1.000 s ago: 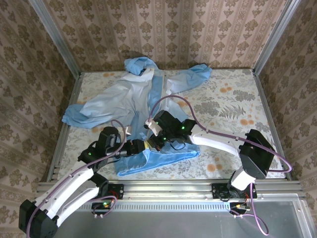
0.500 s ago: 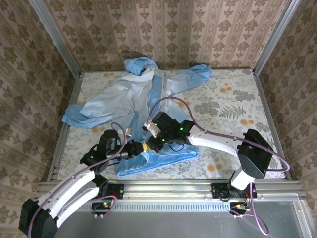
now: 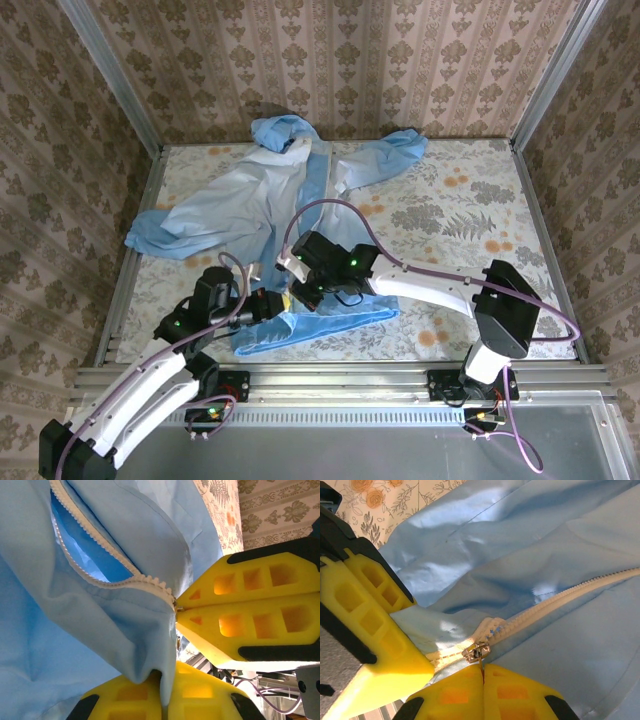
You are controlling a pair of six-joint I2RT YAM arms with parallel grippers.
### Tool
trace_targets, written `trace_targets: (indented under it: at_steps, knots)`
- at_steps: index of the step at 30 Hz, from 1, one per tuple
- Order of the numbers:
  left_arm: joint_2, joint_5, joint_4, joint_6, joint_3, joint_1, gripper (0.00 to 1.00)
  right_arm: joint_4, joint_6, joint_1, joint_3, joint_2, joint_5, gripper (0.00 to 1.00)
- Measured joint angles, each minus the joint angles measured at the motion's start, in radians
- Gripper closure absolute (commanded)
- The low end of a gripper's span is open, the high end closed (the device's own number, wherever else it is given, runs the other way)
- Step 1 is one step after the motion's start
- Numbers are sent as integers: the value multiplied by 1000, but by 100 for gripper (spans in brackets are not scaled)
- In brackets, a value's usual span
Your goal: Zip up the jacket
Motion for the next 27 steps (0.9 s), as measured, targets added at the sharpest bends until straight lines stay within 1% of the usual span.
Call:
trace_targets:
  at_steps: [8, 19, 27]
  knots:
    - [-13, -17, -22, 0, 5, 0, 100, -3, 9, 4, 27, 20, 70, 100]
    - [-69, -21, -108, 11, 19, -1, 100, -9, 26, 2, 70, 68, 74, 100]
    - [-111, -29, -146, 14, 23, -6, 100, -16, 28, -19, 110, 97, 58, 100]
